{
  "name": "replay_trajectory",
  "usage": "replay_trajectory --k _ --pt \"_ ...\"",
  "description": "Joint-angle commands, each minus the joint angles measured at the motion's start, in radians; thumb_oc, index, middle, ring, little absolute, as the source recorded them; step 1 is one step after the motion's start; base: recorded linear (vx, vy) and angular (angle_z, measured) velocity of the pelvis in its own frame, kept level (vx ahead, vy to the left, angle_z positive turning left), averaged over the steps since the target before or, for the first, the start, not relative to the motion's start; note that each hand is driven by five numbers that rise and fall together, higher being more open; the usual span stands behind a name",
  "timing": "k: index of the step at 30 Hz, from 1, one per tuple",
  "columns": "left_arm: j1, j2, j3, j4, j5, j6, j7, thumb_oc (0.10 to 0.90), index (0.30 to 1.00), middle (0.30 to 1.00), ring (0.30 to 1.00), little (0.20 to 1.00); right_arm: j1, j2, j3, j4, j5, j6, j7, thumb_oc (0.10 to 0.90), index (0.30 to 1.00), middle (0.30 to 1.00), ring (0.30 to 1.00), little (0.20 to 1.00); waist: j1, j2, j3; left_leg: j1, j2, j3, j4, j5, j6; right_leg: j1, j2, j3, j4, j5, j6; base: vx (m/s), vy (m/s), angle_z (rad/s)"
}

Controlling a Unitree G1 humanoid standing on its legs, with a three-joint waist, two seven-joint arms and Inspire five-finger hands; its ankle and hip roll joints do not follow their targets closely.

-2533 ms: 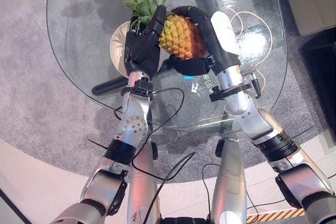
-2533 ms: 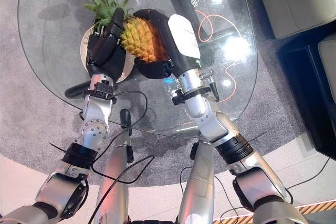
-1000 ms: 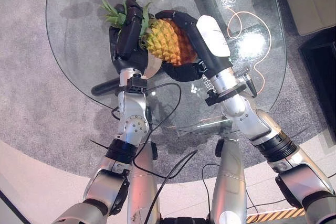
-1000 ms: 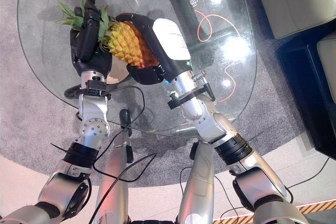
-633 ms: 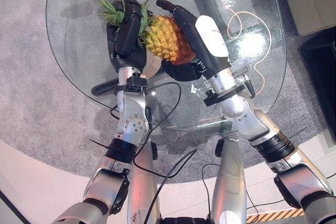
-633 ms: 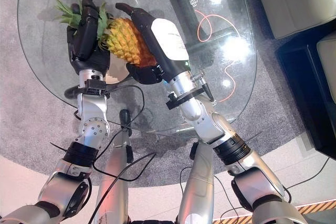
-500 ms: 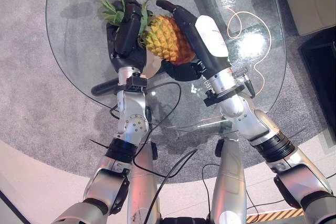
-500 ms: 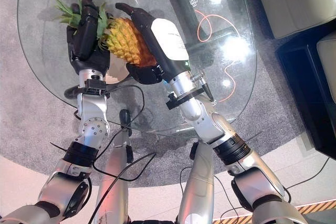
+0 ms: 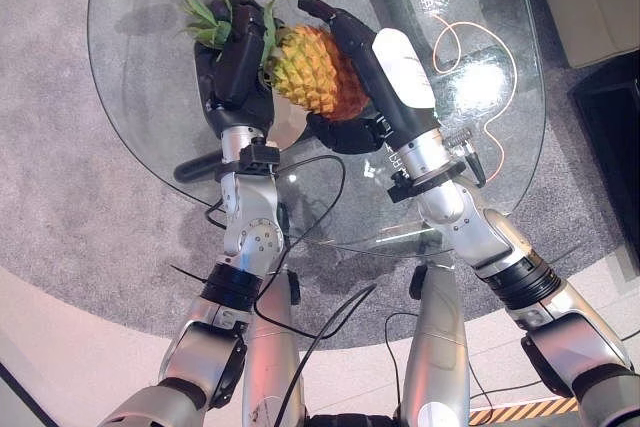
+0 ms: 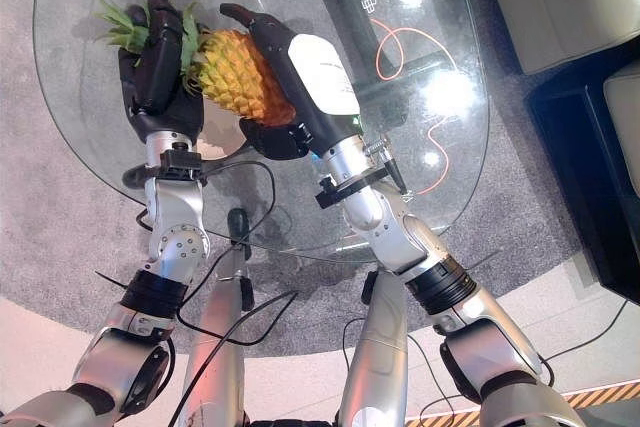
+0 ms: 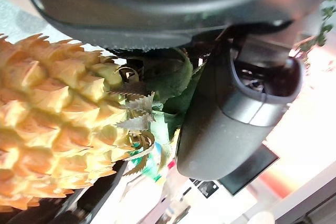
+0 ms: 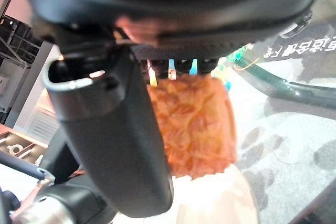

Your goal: Pick up the fruit to the plate

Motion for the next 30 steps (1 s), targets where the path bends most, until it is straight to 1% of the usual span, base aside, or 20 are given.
replay_trajectory --k 1,10,17,21,23,25,28,30 --pt "-0.107 0.03 0.074 -0.159 0.109 -0.141 -0.006 0.1 0.3 0.3 0.3 0.2 -0.109 0.028 -0.076 -0.166 -0.001 -0.075 -0.073 0.8 0.9 0.9 0.9 0.9 0.011 0.003 -0.017 -0.012 -0.012 0.02 0.042 -0.022 0.039 0.054 -0.006 -0.1 -0.091 0.068 -0.036 0.0 0.0 0.0" --pt "-0.109 0.019 0.081 -0.178 0.184 -0.162 0.054 0.1 0.3 0.3 0.3 0.2 -0.107 0.04 -0.078 -0.16 -0.009 -0.07 -0.08 0.8 0.9 0.9 0.9 0.9 0.015 -0.002 -0.017 -0.014 -0.014 0.015 0.038 -0.019 0.039 0.054 -0.005 -0.105 -0.091 0.068 -0.037 0.0 0.0 0.0" --pt "-0.109 0.023 0.093 -0.181 0.202 -0.177 0.081 0.1 0.3 0.3 0.3 0.2 -0.104 0.036 -0.08 -0.16 -0.007 -0.067 -0.086 0.8 0.9 0.9 0.9 0.9 0.015 -0.005 -0.017 -0.014 -0.014 0.015 0.033 -0.017 0.039 0.056 -0.002 -0.106 -0.095 0.068 -0.037 0.0 0.0 0.0" --pt "-0.11 0.025 0.101 -0.178 0.256 -0.192 0.131 0.1 0.3 0.3 0.3 0.2 -0.1 0.037 -0.083 -0.151 -0.011 -0.053 -0.1 0.8 0.9 0.9 0.9 0.9 0.016 -0.003 -0.017 -0.017 -0.016 0.013 0.036 -0.018 0.039 0.052 -0.002 -0.105 -0.09 0.067 -0.038 0.0 0.0 0.0" --pt "-0.112 0.027 0.104 -0.171 0.313 -0.198 0.175 0.1 0.3 0.3 0.3 0.2 -0.096 0.033 -0.087 -0.138 0.002 -0.044 -0.118 0.8 0.9 0.9 0.9 0.9 0.015 -0.002 -0.017 -0.016 -0.016 0.014 0.036 -0.017 0.038 0.052 -0.003 -0.103 -0.089 0.066 -0.038 0.0 0.0 0.0" --pt "-0.116 0.034 0.112 -0.162 0.386 -0.204 0.23 0.1 0.3 0.3 0.3 0.2 -0.082 0.029 -0.099 -0.122 0.03 -0.035 -0.146 0.8 0.9 0.9 0.9 0.9 0.013 -0.003 -0.017 -0.015 -0.014 0.016 0.033 -0.017 0.038 0.053 -0.003 -0.103 -0.091 0.066 -0.038 0.0 0.0 0.0" --pt "-0.118 0.046 0.121 -0.15 0.424 -0.218 0.274 0.1 0.3 0.3 0.3 0.2 -0.057 0.026 -0.126 -0.109 0.067 -0.034 -0.184 0.8 0.9 0.9 0.9 0.9 0.007 -0.006 -0.017 -0.017 -0.012 0.018 0.034 -0.018 0.036 0.05 -0.002 -0.102 -0.09 0.065 -0.038 0.0 0.0 0.0" --pt "-0.119 0.048 0.123 -0.14 0.471 -0.23 0.304 0.1 0.3 0.3 0.3 0.2 -0.044 0.027 -0.138 -0.101 0.069 -0.03 -0.207 0.8 0.9 0.9 0.9 0.9 0.004 -0.006 -0.017 -0.017 -0.011 0.02 0.035 -0.018 0.036 0.048 -0.001 -0.1 -0.087 0.063 -0.039 0.0 0.0 0.0"
